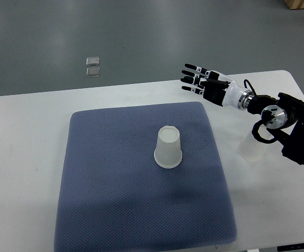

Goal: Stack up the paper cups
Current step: 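Move the right hand toward the white paper cup beside the pad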

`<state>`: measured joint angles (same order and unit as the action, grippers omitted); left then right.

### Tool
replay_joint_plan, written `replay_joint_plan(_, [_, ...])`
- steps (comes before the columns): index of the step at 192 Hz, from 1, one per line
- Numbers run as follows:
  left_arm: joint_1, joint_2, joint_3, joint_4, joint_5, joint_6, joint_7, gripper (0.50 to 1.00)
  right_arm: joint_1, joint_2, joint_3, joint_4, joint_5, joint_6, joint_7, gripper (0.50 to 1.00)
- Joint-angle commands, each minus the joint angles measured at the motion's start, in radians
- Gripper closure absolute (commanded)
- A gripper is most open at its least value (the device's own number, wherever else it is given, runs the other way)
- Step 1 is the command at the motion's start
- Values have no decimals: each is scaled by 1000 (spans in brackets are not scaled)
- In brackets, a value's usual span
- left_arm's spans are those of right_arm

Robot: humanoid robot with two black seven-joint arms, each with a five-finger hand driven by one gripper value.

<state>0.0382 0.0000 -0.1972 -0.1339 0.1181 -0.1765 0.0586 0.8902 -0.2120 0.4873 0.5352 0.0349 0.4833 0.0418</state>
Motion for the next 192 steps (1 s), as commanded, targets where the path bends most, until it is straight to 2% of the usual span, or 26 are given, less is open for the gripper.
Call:
replay_joint_plan(1, [0,0,-1,4,-2,0,0,500,-2,8,-1,0,-4,0,0,576])
replay_joint_plan(112, [0,0,1,10,0,0,0,500,4,-15,10,-3,-24,-8,3,576])
replay_joint_plan(192, [0,0,-1,11,-2,0,0,500,49,-141,7,-1,-27,6,3,576])
